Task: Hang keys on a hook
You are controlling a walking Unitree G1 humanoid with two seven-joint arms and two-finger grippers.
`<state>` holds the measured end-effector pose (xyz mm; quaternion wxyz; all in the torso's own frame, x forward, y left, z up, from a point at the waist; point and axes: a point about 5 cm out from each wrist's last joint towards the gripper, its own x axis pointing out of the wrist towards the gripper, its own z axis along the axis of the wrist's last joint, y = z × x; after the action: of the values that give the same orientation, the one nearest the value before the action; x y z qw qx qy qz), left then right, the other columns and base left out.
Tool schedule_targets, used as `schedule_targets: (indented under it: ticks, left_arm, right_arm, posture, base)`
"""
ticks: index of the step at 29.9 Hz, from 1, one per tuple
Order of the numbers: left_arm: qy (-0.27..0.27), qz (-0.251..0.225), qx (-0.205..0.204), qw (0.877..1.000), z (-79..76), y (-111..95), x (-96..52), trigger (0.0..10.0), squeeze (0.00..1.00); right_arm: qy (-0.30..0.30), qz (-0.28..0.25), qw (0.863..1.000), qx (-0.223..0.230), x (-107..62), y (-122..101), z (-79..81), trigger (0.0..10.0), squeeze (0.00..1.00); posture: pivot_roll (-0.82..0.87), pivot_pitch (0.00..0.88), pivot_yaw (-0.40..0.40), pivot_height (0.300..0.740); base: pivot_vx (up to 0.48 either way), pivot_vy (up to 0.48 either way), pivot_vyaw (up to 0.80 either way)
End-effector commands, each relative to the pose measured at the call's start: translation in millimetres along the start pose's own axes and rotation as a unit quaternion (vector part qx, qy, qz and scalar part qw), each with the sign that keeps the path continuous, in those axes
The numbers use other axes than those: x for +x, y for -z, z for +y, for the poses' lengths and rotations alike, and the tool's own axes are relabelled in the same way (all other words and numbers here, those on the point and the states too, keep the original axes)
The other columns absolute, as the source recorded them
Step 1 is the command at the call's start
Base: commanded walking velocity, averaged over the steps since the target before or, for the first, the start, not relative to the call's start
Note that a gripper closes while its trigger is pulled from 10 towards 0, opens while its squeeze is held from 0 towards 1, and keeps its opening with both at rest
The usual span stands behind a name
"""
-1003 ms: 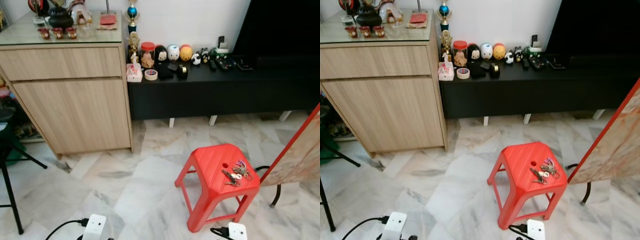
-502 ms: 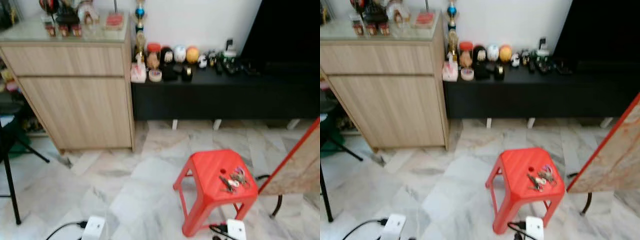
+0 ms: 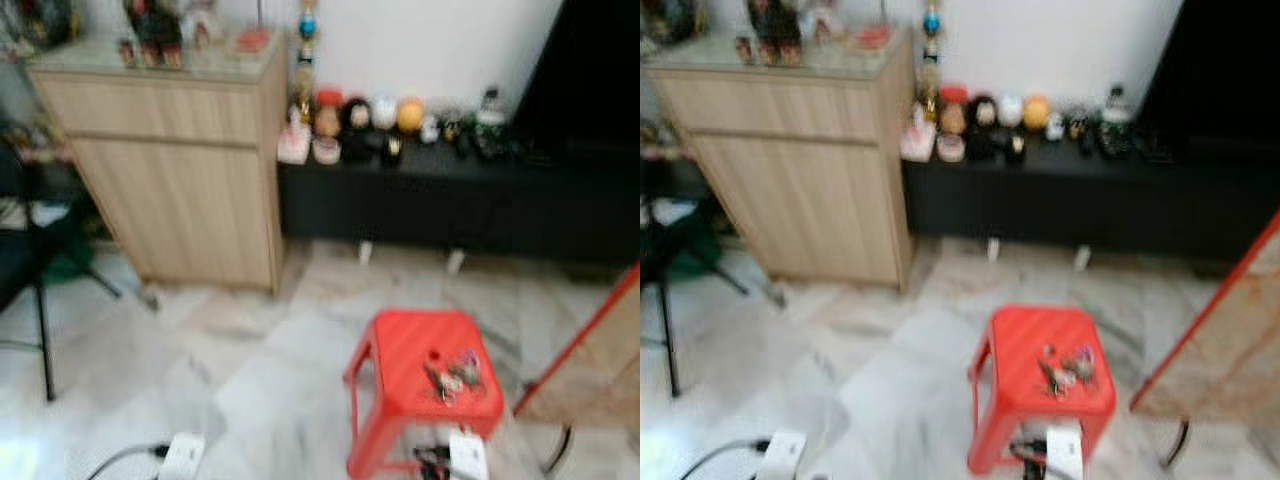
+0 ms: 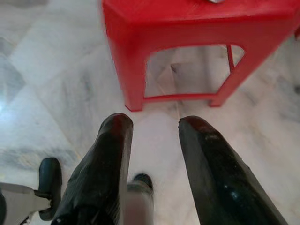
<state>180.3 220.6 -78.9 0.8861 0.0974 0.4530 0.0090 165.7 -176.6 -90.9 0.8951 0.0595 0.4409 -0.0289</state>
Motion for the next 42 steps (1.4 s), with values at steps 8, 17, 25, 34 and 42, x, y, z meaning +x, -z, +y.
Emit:
schedule_targets:
  ticks: [8, 17, 25, 34, 42]
  left_arm:
    - [0.017, -0.029, -0.045, 0.998, -6.9, -9, 1.2, 10.0, 0.00]
    - [0.024, -0.119, -0.074, 0.990, -5.6, -42, 2.0, 10.0, 0.00]
    - [0.039, -0.264, -0.091, 0.960, -4.5, -91, -6.0, 10.0, 0.00]
    - [0.048, -0.369, -0.063, 0.926, -8.4, -111, -25.0, 10.0, 0.00]
    - [0.052, -0.392, -0.048, 0.917, -6.8, -105, -35.8, 10.0, 0.00]
  right_arm:
    - [-0.010, -0.023, 1.000, 0.006, -2.7, 1, -5.2, 10.0, 0.00]
    - [-0.016, -0.060, 0.998, 0.006, -3.8, -6, -6.1, 10.0, 0.00]
    - [-0.010, -0.119, 0.993, -0.003, -6.7, -15, -8.5, 10.0, 0.00]
    - [-0.007, -0.151, 0.989, -0.006, -9.4, -19, -10.4, 10.0, 0.00]
    - [-0.024, -0.408, 0.912, -0.038, -25.8, -135, 23.2, 10.0, 0.00]
  posture:
    - [0.03, 0.000, -0.053, 0.740]
    - [0.03, 0.000, -0.062, 0.740]
    - [0.02, 0.000, -0.065, 0.740]
    - [0.02, 0.000, -0.073, 0.740]
    - [0.03, 0.000, -0.073, 0.740]
  base:
    - [0.000, 0.000, 0.00]
    - [0.000, 0.000, 0.00]
    - [0.000, 0.000, 0.00]
    - [0.000, 0.000, 0.00]
    - [0.000, 0.000, 0.00]
